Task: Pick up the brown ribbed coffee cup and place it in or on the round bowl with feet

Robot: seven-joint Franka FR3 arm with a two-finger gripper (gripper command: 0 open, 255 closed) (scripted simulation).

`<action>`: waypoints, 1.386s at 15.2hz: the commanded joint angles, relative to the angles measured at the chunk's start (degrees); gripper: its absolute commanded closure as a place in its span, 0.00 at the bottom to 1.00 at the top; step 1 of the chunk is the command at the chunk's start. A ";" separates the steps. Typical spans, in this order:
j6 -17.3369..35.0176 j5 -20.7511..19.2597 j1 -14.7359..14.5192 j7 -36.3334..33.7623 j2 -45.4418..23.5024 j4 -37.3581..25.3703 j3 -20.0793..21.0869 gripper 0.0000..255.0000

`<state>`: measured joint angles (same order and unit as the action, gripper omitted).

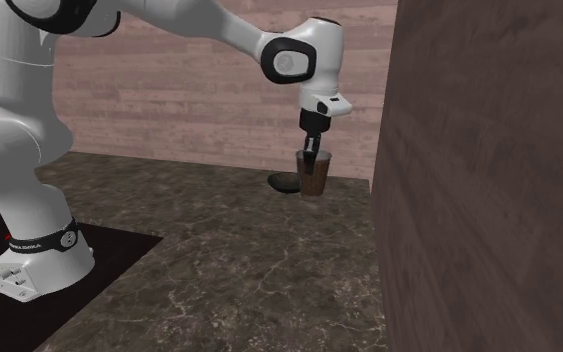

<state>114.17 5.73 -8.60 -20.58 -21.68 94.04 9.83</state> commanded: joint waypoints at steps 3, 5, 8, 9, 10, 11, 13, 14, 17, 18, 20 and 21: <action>0.42 -0.40 -3.35 -4.96 0.51 0.25 1.48 1.00; 0.39 -0.71 -5.05 -7.44 0.33 -0.29 2.19 1.00; 0.15 -1.28 -7.67 -11.20 -0.32 -1.65 3.19 1.00; 0.02 -1.49 -8.58 -12.46 -0.64 -2.26 3.50 1.00; -0.14 -1.73 -9.48 -13.72 -1.01 -2.94 3.81 1.00; -0.33 -1.99 -10.39 -14.98 -1.44 -3.71 4.12 1.00; -0.80 -2.54 -12.26 -17.50 -2.45 -5.49 4.67 1.00; -1.09 -2.84 -13.21 -18.76 -3.04 -6.50 4.94 1.00; -2.18 -3.84 -16.16 -22.50 -5.15 -10.11 5.65 1.00; -2.63 -4.21 -17.17 -23.73 -5.98 -11.51 5.86 1.00; -3.67 -4.96 -19.27 -26.15 -7.83 -14.65 6.21 1.00; -4.32 -5.40 -20.44 -27.44 -8.95 -16.56 6.37 1.00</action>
<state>110.03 0.72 -27.94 -46.69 -29.70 78.73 16.02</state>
